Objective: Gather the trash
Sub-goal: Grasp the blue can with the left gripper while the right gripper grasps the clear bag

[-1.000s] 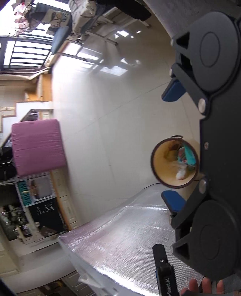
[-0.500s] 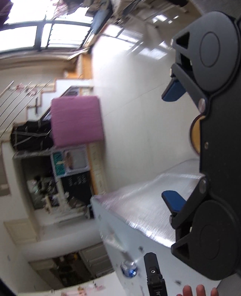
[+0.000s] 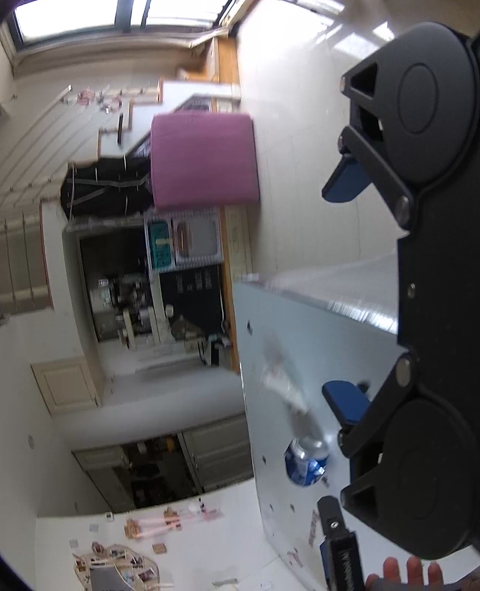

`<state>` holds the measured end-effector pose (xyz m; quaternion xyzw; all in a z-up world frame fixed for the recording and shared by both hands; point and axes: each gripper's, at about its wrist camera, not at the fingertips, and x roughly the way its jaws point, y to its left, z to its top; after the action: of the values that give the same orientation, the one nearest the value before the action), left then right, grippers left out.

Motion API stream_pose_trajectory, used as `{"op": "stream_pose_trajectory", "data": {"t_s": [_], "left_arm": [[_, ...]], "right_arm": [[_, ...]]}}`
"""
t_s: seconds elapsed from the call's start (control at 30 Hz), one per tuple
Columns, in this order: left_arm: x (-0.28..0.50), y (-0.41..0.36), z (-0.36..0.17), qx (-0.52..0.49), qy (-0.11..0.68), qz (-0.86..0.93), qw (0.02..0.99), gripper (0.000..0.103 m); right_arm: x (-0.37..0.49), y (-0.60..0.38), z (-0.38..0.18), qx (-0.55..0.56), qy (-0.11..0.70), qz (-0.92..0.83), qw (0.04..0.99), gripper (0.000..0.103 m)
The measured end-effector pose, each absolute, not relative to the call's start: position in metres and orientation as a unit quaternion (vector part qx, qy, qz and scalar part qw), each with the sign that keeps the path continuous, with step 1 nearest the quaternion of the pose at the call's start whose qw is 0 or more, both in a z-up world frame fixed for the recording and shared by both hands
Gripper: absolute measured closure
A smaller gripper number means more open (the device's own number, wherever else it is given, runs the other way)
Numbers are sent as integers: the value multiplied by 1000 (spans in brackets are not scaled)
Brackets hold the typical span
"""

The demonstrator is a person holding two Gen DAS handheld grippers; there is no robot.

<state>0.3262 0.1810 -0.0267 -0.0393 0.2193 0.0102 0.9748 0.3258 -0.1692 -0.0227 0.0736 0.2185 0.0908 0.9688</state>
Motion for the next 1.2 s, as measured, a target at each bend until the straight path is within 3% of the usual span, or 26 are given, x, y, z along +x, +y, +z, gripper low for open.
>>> {"op": "stream_pose_trajectory", "data": {"t_s": [0.37,0.53,0.73,1.0,1.1,1.2], "left_arm": [[415,257,-58,-173,264,31,948,0],[444,284,-90,-314,284,30,906,0],[455,302,-118,-463,243,37,852,0],[474,304,-121,-549,227,38,804,0],[480,302,-119,-576,232,51,782,0],[484,304,-122,-611,240,65,751,9]], "right_arm": [[441,-79,-38,91,244,124,957,0],[492,-56,-56,130,273,136,944,0],[545,-39,-83,211,299,151,918,1],[577,-17,-102,228,309,157,910,18],[584,-8,-105,222,312,162,909,37],[588,-6,-108,220,322,161,907,60]]}}
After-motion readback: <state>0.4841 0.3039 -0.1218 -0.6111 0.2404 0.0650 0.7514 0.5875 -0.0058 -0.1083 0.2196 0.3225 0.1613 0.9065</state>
